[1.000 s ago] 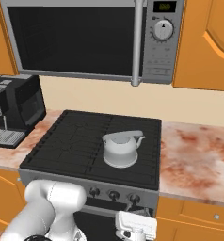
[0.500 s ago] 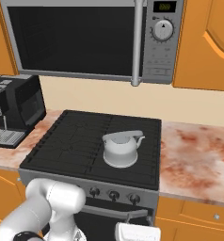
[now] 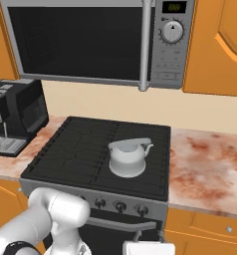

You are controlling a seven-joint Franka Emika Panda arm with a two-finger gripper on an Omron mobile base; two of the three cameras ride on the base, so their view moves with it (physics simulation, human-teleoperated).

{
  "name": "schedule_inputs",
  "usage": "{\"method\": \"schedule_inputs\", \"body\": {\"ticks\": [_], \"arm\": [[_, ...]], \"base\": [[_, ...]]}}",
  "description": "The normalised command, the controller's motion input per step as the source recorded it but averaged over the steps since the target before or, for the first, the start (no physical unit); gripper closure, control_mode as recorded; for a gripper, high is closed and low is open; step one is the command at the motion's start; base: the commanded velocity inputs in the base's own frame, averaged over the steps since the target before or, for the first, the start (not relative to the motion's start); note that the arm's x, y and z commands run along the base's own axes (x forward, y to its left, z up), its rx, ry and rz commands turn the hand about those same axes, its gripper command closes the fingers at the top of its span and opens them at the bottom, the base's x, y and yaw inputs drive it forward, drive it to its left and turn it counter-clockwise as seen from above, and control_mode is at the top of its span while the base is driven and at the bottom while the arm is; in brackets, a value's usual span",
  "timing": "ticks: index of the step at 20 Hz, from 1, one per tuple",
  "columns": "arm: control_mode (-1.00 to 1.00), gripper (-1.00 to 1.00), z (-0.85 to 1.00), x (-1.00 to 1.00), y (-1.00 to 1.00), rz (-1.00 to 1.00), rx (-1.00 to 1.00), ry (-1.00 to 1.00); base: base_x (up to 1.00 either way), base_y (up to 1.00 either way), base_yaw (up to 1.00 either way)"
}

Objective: The kettle is done boiling. Turn off the stove, then wait for 300 timesteps before moving the kettle to the dining table.

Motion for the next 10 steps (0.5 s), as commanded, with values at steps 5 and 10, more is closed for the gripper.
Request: {"method": "schedule_inputs", "body": {"ticks": [5,10], "arm": [[-1.00,-1.00,0.39,-0.30,-0.06,0.01,-0.01,-0.11],[-1.00,-1.00,0.37,-0.22,0.00,0.02,-0.02,-0.08]], "base": [[0.00,0.00,0.00],[0.00,0.00,0.00]]}}
